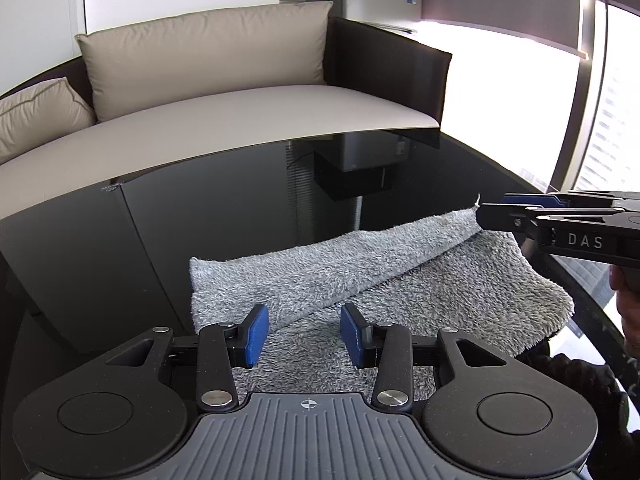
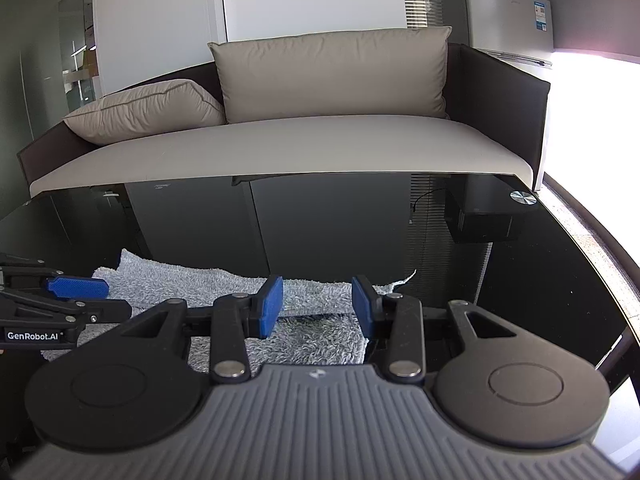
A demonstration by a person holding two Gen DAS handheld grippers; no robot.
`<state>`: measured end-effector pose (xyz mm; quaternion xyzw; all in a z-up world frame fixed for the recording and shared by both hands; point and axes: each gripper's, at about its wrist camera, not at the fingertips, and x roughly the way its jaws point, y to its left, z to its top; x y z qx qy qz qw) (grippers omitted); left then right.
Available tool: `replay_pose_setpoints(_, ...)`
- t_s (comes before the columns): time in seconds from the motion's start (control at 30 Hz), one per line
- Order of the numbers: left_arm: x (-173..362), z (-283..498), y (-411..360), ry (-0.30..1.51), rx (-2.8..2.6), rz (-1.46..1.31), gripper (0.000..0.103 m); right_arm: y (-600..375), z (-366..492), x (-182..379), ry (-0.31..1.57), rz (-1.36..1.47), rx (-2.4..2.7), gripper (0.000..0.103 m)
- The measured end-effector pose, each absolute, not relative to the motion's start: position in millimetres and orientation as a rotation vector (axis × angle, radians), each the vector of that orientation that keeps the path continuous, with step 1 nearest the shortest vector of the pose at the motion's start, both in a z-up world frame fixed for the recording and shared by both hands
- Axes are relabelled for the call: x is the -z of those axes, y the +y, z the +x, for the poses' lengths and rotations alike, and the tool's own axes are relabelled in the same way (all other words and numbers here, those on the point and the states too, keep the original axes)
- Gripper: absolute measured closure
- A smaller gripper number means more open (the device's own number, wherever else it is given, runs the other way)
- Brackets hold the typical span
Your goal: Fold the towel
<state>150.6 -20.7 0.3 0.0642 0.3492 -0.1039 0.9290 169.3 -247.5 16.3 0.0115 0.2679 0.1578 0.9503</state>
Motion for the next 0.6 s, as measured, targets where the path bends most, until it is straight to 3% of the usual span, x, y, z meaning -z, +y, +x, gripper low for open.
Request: replay_pose_setpoints(0.6, 9, 159, -40, 0.642, 0.14, 0.283, 0.057, -246, 169, -13, 0.571, 0.014, -0.32, 0.063)
